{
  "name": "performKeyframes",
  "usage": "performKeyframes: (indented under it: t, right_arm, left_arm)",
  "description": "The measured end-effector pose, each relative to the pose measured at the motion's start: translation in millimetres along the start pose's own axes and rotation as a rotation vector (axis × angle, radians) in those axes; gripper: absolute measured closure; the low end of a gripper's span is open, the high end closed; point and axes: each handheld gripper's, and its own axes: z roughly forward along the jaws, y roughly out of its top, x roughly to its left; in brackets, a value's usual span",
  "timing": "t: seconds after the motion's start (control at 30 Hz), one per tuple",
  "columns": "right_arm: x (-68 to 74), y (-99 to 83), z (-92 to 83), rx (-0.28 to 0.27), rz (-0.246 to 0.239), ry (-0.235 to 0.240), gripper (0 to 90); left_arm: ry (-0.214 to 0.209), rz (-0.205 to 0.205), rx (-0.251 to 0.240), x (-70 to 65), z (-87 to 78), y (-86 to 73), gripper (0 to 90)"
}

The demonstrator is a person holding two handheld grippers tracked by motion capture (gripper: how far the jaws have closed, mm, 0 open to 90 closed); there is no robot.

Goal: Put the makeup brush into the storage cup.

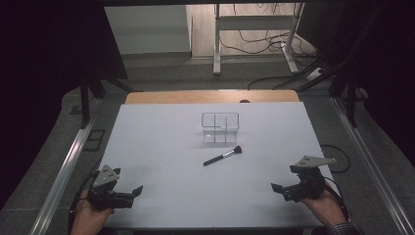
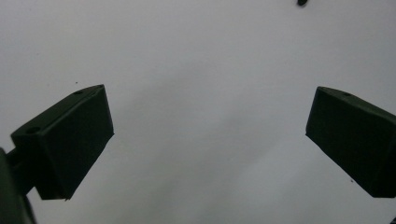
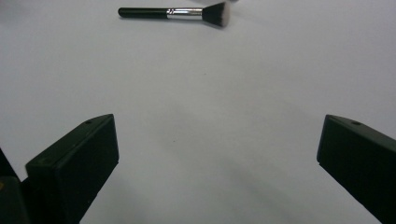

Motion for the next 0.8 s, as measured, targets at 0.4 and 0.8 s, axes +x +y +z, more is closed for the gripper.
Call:
performKeyframes:
  t: [0.4,0.8]
  right_arm:
    - [3.8,1.1,3.5,0.022,-0.018,-0.004,0.0]
    - [7.1,1.5,4.8,0.042,-0.046,-0.007,0.0]
  left_arm:
    - [0.029,0.024,0.024,-0.8,-0.6,-0.2,0.7]
    - [0.052,0.035,0.028,-0.7,0.8,0.7,0.7]
